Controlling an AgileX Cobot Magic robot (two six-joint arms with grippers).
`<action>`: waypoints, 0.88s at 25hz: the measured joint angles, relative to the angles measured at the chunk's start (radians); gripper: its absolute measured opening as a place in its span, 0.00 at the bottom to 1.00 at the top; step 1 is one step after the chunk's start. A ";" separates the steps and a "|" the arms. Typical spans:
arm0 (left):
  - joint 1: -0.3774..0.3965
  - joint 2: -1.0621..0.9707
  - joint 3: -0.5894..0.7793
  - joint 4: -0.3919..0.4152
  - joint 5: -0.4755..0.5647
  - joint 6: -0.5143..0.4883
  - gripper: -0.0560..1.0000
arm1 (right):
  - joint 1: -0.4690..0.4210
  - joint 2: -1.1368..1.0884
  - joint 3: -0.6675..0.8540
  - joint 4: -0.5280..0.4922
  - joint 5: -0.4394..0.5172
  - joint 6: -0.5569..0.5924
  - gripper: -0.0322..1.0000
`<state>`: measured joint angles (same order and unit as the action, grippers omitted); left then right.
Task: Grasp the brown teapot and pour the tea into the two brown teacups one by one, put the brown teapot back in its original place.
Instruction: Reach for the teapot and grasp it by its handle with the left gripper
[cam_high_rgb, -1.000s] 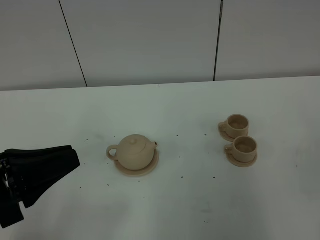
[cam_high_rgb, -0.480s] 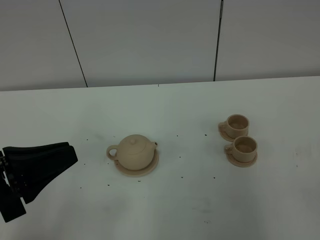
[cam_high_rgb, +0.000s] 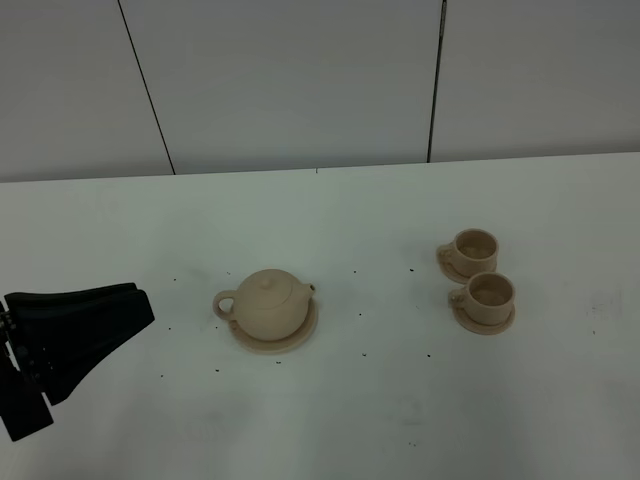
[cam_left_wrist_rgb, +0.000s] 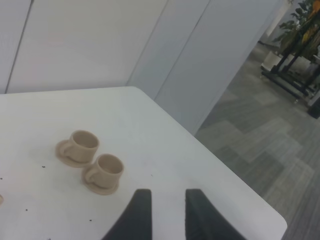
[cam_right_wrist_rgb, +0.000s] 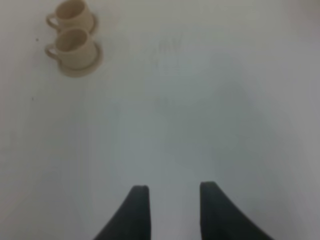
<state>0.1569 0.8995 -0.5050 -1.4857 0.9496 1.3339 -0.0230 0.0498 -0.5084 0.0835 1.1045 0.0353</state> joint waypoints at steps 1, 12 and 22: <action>0.000 0.000 0.000 0.000 -0.001 0.000 0.28 | 0.000 0.000 0.009 0.000 -0.012 0.001 0.26; 0.000 0.000 0.000 0.000 -0.118 0.001 0.28 | 0.000 0.000 0.024 0.000 -0.031 0.001 0.26; 0.000 0.068 -0.040 0.075 -0.256 0.019 0.28 | 0.000 0.000 0.024 0.000 -0.031 0.003 0.26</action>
<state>0.1569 0.9673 -0.5450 -1.4103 0.6932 1.3533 -0.0230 0.0498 -0.4840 0.0835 1.0731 0.0386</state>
